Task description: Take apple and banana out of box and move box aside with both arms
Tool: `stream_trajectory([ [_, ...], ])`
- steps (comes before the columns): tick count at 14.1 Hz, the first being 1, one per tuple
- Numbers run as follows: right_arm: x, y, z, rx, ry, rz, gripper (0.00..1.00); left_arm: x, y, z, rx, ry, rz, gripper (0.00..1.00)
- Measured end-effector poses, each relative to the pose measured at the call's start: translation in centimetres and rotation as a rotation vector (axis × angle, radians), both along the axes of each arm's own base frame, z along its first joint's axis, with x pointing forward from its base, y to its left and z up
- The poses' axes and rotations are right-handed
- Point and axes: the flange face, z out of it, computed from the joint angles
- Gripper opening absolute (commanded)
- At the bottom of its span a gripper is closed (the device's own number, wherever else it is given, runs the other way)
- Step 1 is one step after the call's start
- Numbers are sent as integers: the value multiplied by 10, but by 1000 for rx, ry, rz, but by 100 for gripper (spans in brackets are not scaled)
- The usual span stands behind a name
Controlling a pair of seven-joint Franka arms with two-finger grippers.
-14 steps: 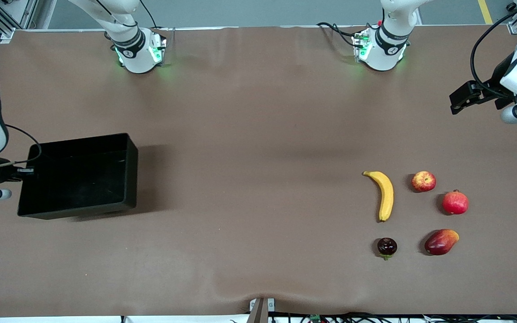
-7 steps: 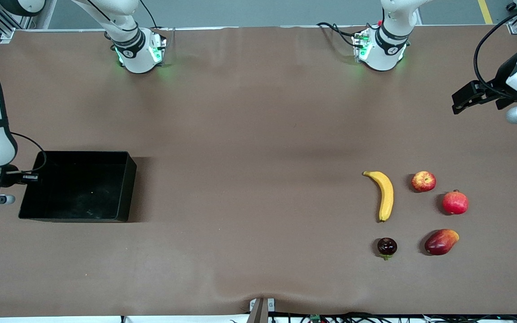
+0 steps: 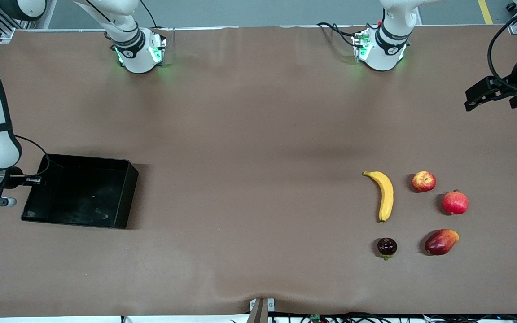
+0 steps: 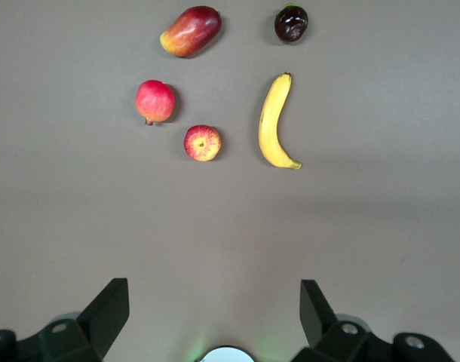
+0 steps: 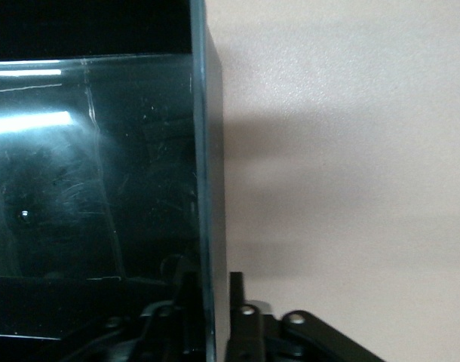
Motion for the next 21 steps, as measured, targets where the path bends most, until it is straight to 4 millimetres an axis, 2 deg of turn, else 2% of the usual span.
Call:
stream_trajectory([
  [3, 6, -2, 13, -9, -24, 2, 100, -19, -2, 0, -2, -24, -6, 100],
  [5, 18, 2, 49, -26, -82, 15, 100, -31, -5, 3, -13, -33, -10, 100],
  [7, 29, 18, 100, -43, -156, 60, 100, -39, -7, 6, -14, -39, -14, 100],
  [10, 39, 74, 178, -44, -221, 160, 100, -39, -2, 7, -15, -47, -6, 100],
  [12, 33, 111, 218, -21, -207, 187, 100, -39, -2, 7, -26, -50, -4, 100],
  [16, 3, 173, 283, 29, -126, 174, 100, -38, -3, 7, -36, -51, -5, 100],
  [19, -24, 203, 331, 42, -105, 156, 100, -38, -2, 11, -37, -63, -4, 100],
  [21, -37, 230, 354, 42, -100, 106, 100, -38, -2, 12, -38, -64, -4, 100],
])
